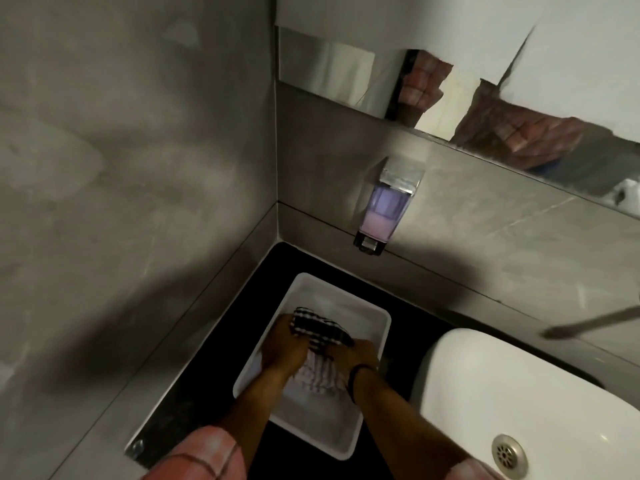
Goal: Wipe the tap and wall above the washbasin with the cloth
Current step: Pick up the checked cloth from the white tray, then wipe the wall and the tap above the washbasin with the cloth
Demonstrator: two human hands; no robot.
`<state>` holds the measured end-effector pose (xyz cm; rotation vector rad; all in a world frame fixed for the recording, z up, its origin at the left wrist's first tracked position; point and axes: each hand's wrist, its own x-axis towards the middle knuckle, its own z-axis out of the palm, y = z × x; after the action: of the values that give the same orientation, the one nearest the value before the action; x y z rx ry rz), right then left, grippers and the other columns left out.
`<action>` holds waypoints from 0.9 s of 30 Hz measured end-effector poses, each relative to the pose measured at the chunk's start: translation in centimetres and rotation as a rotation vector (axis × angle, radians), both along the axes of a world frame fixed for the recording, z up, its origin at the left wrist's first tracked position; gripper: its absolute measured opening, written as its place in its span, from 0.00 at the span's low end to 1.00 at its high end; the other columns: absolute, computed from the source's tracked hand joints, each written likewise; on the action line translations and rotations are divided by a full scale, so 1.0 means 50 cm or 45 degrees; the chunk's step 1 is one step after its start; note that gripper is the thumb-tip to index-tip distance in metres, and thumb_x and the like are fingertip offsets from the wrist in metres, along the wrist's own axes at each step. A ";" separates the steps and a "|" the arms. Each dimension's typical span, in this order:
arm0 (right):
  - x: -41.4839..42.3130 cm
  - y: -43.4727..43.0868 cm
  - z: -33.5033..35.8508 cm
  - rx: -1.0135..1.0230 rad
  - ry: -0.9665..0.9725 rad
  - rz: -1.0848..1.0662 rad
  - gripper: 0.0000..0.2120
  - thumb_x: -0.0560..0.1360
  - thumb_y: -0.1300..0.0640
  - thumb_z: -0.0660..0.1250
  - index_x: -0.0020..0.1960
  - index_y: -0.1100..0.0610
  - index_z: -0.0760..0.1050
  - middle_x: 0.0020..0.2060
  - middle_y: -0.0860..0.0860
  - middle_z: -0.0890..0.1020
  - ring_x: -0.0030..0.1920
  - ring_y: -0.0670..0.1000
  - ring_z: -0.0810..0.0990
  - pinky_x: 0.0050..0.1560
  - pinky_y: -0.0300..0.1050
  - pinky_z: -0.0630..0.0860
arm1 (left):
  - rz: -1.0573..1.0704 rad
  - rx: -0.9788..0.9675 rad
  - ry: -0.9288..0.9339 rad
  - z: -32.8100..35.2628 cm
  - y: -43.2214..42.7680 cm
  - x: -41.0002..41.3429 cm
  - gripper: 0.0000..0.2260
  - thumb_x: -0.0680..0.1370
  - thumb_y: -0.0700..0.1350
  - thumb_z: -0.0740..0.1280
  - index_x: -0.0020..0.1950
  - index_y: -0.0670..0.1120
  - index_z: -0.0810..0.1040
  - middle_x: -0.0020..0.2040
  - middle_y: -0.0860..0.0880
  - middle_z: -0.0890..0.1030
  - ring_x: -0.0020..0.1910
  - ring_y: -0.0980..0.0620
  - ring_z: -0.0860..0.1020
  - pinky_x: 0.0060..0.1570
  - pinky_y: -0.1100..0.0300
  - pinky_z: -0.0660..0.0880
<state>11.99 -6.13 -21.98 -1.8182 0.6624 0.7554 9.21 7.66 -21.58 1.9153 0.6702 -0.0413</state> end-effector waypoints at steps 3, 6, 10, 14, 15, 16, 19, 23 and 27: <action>0.004 -0.039 0.046 0.245 -0.154 -0.047 0.16 0.72 0.63 0.78 0.59 0.62 0.83 0.56 0.60 0.87 0.56 0.60 0.85 0.57 0.48 0.84 | -0.020 -0.208 0.022 0.042 0.014 0.012 0.13 0.75 0.39 0.64 0.45 0.59 0.78 0.49 0.49 0.82 0.52 0.44 0.80 0.50 0.53 0.79; -0.010 -0.073 0.100 0.449 -0.369 -0.132 0.16 0.72 0.69 0.75 0.59 0.62 0.83 0.55 0.60 0.88 0.55 0.58 0.87 0.51 0.45 0.85 | -0.039 -0.362 -0.110 0.101 0.016 0.011 0.17 0.74 0.35 0.66 0.44 0.60 0.78 0.45 0.55 0.83 0.50 0.49 0.83 0.40 0.69 0.78; -0.045 -0.123 0.170 0.704 -0.407 -0.424 0.24 0.66 0.65 0.80 0.60 0.56 0.80 0.54 0.58 0.88 0.51 0.56 0.89 0.48 0.52 0.86 | -0.101 -0.553 -0.259 0.188 -0.040 0.001 0.17 0.74 0.36 0.67 0.50 0.59 0.81 0.49 0.51 0.86 0.49 0.53 0.84 0.44 0.62 0.81; -0.091 -0.222 0.234 1.180 -0.110 -0.457 0.29 0.71 0.60 0.79 0.70 0.61 0.77 0.66 0.65 0.81 0.66 0.66 0.81 0.68 0.65 0.76 | -0.197 -0.748 -0.278 0.258 -0.135 -0.019 0.15 0.75 0.38 0.67 0.59 0.54 0.78 0.55 0.47 0.85 0.54 0.48 0.84 0.54 0.49 0.80; -0.107 -0.258 0.252 1.252 -0.043 -0.398 0.27 0.73 0.59 0.78 0.70 0.64 0.77 0.68 0.66 0.79 0.67 0.66 0.80 0.68 0.63 0.77 | -0.223 -0.788 -0.272 0.271 -0.166 -0.026 0.16 0.76 0.38 0.67 0.59 0.54 0.78 0.56 0.47 0.85 0.54 0.47 0.84 0.55 0.49 0.80; -0.122 -0.285 0.263 1.285 -0.001 -0.333 0.27 0.72 0.59 0.78 0.69 0.66 0.78 0.68 0.67 0.78 0.67 0.66 0.80 0.66 0.62 0.78 | -0.252 -0.835 -0.262 0.280 -0.192 -0.032 0.16 0.76 0.37 0.66 0.60 0.53 0.78 0.56 0.47 0.85 0.55 0.47 0.83 0.56 0.49 0.79; -0.161 -0.377 0.306 1.225 -0.022 -0.250 0.24 0.76 0.60 0.74 0.70 0.65 0.76 0.68 0.67 0.78 0.67 0.67 0.79 0.68 0.62 0.75 | -0.293 -0.847 -0.276 0.294 -0.277 -0.041 0.15 0.77 0.37 0.66 0.61 0.50 0.78 0.57 0.45 0.84 0.56 0.45 0.82 0.55 0.50 0.79; -0.196 -0.523 0.353 0.930 -0.323 -0.373 0.20 0.77 0.65 0.66 0.68 0.67 0.76 0.58 0.70 0.83 0.57 0.69 0.83 0.64 0.65 0.77 | -0.235 -0.654 -0.240 0.268 -0.385 -0.049 0.12 0.77 0.43 0.67 0.60 0.51 0.77 0.57 0.46 0.82 0.54 0.48 0.82 0.47 0.57 0.81; -0.244 -0.693 0.433 0.491 -0.661 -0.513 0.23 0.71 0.59 0.73 0.65 0.62 0.79 0.49 0.59 0.89 0.51 0.60 0.86 0.61 0.61 0.79 | -0.459 0.163 0.022 0.156 -0.462 -0.099 0.29 0.74 0.67 0.60 0.72 0.55 0.65 0.71 0.49 0.71 0.68 0.50 0.73 0.68 0.48 0.71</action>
<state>-0.19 -40.80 -0.34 -1.3802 0.4728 0.1134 4.27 -15.45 -13.77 2.1411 0.3378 -0.2474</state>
